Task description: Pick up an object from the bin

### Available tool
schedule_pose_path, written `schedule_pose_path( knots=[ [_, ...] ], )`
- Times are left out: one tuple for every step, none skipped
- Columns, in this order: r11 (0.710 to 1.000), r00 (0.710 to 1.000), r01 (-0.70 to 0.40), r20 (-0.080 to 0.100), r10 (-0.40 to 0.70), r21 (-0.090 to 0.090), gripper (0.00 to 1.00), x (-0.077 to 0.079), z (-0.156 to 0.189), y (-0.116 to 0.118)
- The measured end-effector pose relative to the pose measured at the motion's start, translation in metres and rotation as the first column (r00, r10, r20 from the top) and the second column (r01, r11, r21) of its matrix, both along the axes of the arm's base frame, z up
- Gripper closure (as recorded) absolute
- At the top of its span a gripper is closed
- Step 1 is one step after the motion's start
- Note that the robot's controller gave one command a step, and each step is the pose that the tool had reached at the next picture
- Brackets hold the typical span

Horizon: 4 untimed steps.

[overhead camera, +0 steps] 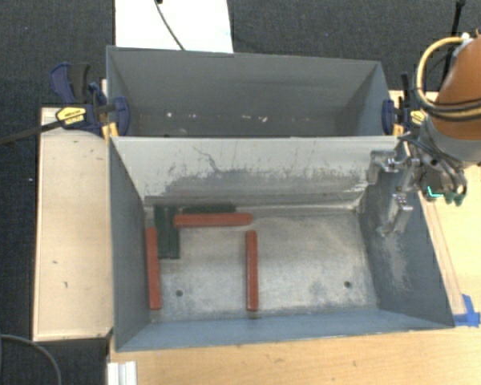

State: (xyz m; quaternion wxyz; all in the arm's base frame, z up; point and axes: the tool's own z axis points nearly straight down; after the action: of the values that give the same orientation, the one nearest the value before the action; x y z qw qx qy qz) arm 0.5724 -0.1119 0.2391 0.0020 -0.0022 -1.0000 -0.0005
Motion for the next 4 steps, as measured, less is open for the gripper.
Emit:
schedule_pose_path(
  knots=[
    [1.0, 1.0, -0.015, -0.001, 0.015, 0.001, 0.0, -0.018, -0.112, 0.017],
    [0.874, 0.873, -0.487, 0.011, 0.487, -0.002, 0.0, 0.005, -0.093, 0.065],
    [0.904, 0.904, -0.428, 0.006, 0.428, 0.005, 0.0, 0.006, -0.171, 0.159],
    [0.821, 0.821, -0.571, 0.004, 0.571, -0.002, 0.0, -0.022, -0.146, 0.114]
  ],
)
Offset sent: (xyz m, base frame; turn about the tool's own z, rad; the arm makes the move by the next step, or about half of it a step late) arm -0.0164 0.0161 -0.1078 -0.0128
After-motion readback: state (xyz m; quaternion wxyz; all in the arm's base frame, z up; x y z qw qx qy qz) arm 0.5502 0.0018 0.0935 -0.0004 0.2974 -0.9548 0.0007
